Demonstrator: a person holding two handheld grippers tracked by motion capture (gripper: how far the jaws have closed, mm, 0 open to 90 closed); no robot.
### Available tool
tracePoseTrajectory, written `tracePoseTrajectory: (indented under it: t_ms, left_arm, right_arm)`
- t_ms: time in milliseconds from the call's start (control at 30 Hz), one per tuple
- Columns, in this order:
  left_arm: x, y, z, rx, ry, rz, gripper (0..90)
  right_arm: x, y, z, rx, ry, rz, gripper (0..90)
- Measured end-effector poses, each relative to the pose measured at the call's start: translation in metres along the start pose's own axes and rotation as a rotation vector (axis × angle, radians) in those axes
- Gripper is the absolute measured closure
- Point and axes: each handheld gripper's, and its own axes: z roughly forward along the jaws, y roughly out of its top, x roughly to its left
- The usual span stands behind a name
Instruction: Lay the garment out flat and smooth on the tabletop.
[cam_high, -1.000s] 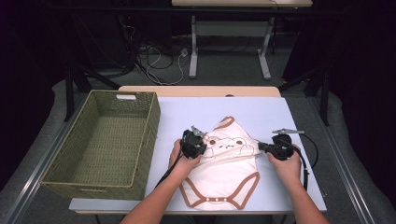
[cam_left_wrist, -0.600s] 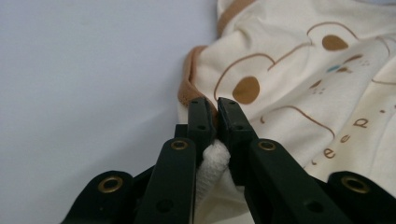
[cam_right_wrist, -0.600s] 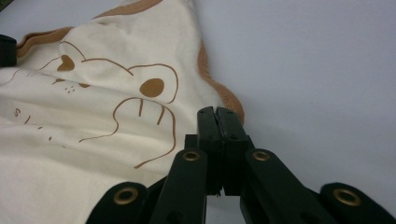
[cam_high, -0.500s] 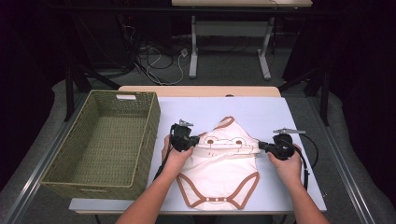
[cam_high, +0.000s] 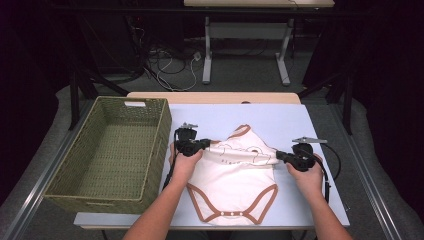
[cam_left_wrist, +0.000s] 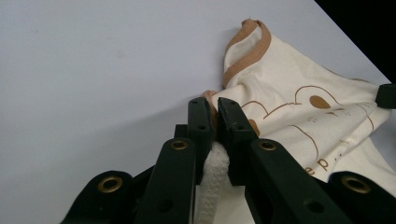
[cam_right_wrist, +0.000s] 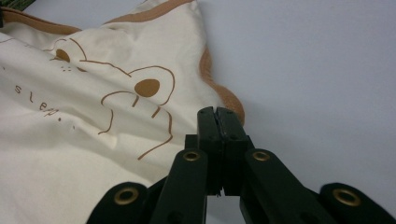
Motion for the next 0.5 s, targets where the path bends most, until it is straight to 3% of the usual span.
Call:
tracePoseTrajectory:
  t_ms: [67,167,333,500]
  left_arm:
    - [0.0,-0.001,0.004,0.032,-0.009,0.004,84.1]
    - [-0.005,-0.002,0.009,0.055,0.002,0.023,83.0]
    - [-0.008,0.001,0.011,0.067,0.02,0.018,80.6]
    - [-0.008,0.006,0.008,0.063,0.033,0.021,81.3]
  right_arm:
    - [0.002,0.0,0.0,0.001,0.011,0.003,89.8]
    - [0.007,-0.001,0.003,-0.001,0.023,-0.036,89.8]
    - [0.014,-0.001,0.005,0.003,0.023,-0.066,89.8]
    - [0.014,-0.001,0.005,-0.002,0.028,-0.056,89.8]
